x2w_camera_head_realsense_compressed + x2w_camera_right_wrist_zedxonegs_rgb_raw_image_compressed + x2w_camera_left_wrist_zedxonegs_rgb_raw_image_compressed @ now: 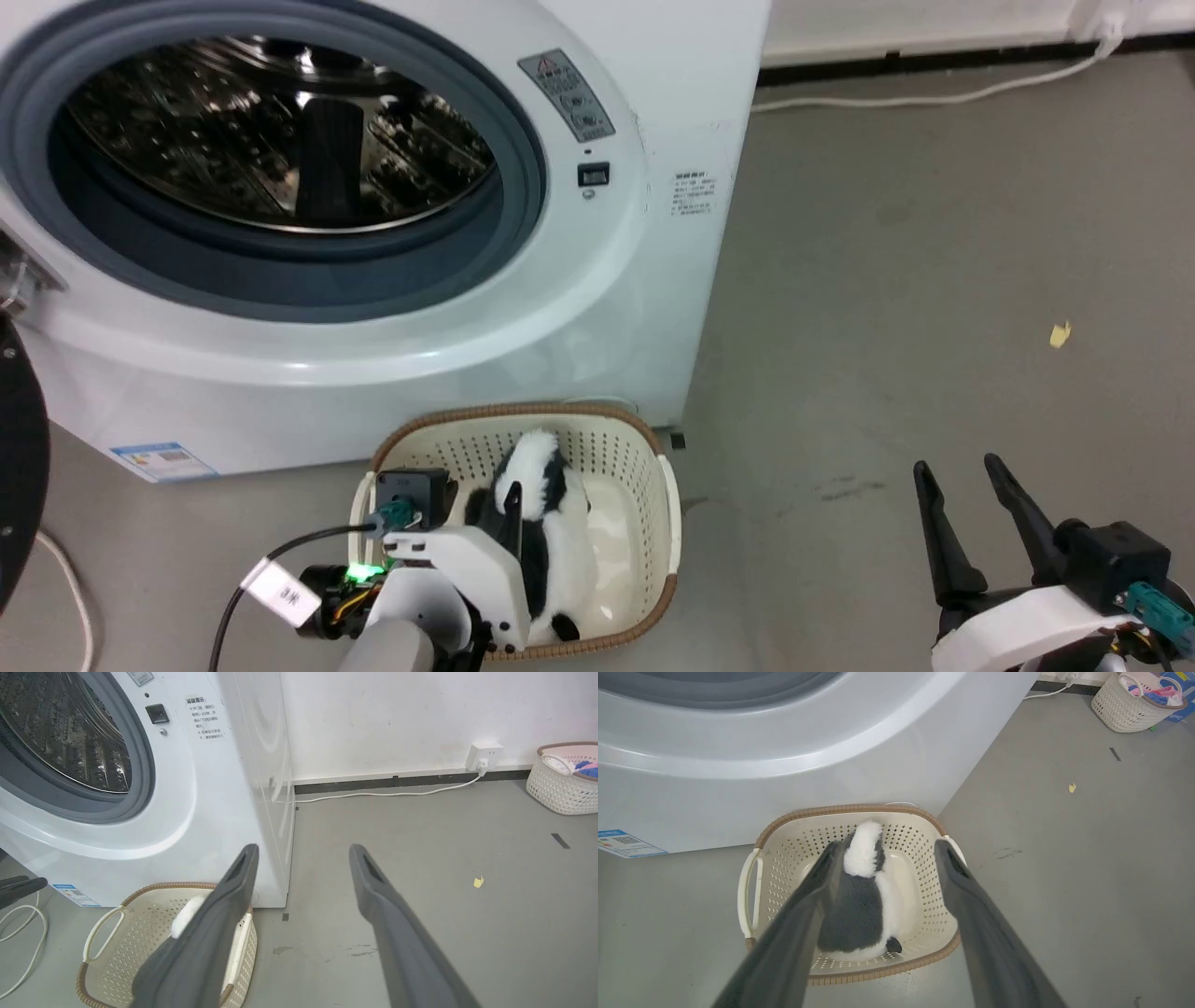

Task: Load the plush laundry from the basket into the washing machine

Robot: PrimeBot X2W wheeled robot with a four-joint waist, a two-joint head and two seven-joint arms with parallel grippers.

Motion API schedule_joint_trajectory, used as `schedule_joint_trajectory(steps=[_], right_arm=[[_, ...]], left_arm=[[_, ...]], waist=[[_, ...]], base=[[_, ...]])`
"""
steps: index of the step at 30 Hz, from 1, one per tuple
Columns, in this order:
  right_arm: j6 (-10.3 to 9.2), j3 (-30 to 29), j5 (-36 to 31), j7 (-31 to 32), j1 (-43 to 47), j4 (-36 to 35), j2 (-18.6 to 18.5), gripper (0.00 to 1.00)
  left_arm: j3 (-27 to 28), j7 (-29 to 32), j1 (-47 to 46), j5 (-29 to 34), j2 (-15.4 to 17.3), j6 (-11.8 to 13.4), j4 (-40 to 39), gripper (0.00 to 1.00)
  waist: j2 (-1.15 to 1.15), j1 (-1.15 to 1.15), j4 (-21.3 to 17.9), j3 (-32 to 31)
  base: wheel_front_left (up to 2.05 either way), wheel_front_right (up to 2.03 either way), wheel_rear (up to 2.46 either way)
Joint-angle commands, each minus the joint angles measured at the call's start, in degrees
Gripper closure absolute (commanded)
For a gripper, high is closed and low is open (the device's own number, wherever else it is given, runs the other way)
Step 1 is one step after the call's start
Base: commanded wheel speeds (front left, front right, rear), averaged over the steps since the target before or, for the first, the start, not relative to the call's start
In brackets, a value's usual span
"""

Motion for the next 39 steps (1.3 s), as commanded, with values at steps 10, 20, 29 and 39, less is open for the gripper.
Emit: schedule_joint_trajectory(steps=[10, 20, 29, 39], right_arm=[[-0.03, -1.3, 1.9, -1.8, -2.2, -0.4, 0.1, 0.0], [-0.04, -2.4, 3.3, -3.0, -3.2, -2.1, 0.1, 0.0], [-0.04, -3.9, 3.9, -3.5, -3.6, -4.6, 0.1, 0.0], [-0.04, -6.3, 5.1, -3.7, -3.6, -8.4, 0.1, 0.0]], left_arm=[[-3.7, 1.6, -6.9, -4.0, 0.1, 1.9, 9.0, 0.0], [-5.8, 1.3, -13.6, -6.9, 0.6, 2.7, 17.1, 0.0], [-7.2, 1.0, -19.2, -9.6, 0.7, 3.3, 23.0, 0.0], [-9.7, 2.6, -26.8, -13.9, 0.2, 3.5, 30.0, 0.0]], waist=[[0.0, -0.01, -1.2, 7.4], [0.0, -0.01, -2.0, 14.4], [0.0, -0.01, -1.5, 20.8], [0.0, -0.01, -0.3, 28.8]], base=[[0.0, 0.0, 0.0], [0.0, 0.0, 0.0], [0.0, 0.0, 0.0], [0.0, 0.0, 0.0]])
